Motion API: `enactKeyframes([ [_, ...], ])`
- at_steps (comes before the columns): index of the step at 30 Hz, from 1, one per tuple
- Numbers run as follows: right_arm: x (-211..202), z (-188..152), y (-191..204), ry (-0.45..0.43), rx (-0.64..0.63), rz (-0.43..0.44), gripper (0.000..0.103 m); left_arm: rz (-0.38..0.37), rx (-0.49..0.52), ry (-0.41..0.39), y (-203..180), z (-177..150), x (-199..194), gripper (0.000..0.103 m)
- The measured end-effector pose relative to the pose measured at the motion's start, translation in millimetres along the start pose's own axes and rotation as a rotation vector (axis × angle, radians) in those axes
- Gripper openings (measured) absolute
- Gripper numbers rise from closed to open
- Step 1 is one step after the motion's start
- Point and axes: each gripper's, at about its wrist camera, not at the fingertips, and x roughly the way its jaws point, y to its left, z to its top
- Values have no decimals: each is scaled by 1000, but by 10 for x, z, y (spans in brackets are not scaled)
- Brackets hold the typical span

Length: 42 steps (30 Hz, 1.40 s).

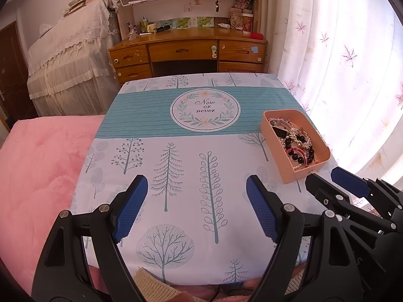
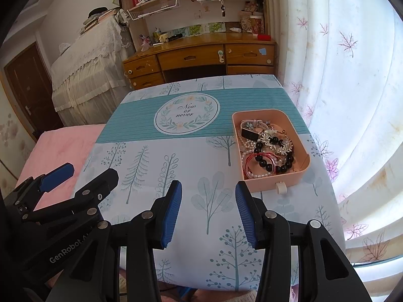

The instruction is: Organize jewelry

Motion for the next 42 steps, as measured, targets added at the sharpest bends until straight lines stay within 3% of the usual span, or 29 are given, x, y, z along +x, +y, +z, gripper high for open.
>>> enactKeyframes([
  [11, -145, 36, 36, -53, -22, -3, 45, 14, -3, -40, 21, 39, -135, 79],
  [42, -90, 4, 54, -37, -21, 6, 45, 18, -8, -33, 55, 36, -126, 79],
])
